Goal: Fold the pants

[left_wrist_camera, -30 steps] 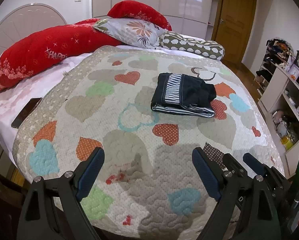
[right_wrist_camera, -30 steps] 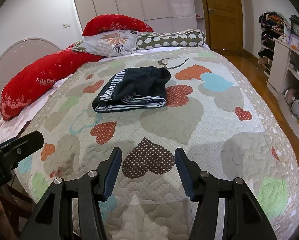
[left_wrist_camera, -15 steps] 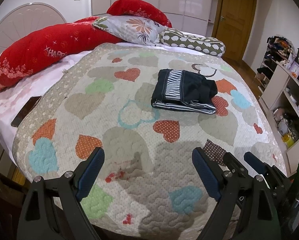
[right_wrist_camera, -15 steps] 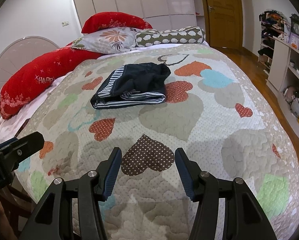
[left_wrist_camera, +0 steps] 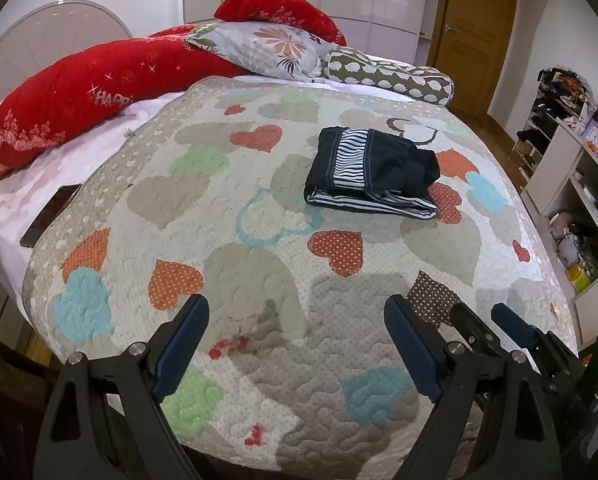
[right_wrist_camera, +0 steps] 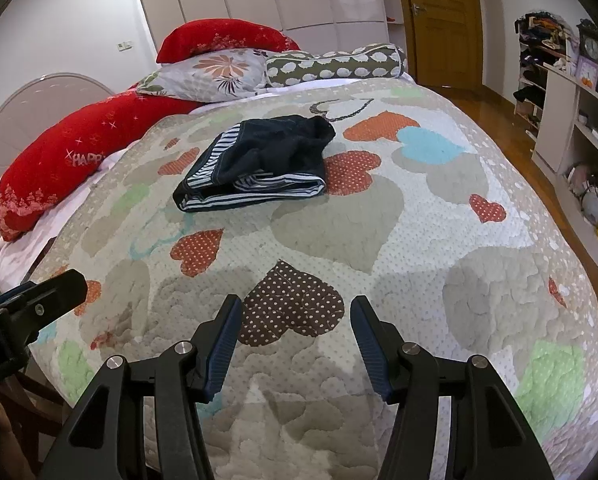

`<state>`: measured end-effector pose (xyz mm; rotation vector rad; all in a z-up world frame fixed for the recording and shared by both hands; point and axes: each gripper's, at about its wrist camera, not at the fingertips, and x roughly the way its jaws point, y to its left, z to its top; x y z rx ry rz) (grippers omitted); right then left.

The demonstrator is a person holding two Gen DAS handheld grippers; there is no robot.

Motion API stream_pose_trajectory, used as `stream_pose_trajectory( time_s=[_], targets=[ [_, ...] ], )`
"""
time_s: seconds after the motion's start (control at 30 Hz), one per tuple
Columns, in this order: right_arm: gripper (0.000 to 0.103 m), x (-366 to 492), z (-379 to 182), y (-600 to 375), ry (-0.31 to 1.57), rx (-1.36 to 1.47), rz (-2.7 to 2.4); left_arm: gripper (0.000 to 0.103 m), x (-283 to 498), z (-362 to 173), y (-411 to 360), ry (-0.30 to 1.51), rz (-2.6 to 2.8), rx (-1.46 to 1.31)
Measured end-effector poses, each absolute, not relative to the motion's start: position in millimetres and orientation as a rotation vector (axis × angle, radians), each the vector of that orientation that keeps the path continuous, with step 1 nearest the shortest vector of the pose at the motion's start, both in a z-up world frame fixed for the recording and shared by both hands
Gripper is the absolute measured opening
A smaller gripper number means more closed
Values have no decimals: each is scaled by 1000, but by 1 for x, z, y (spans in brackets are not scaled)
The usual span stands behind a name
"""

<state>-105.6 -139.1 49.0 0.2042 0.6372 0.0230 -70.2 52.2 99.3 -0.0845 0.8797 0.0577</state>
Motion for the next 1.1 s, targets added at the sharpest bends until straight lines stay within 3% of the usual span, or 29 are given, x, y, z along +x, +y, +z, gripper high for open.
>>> stream_pose_trajectory(
  time_s=[1.1],
  targets=[
    [61, -106, 42, -131, 652, 185, 31, 88, -72, 94, 51, 891, 56, -87]
  ],
)
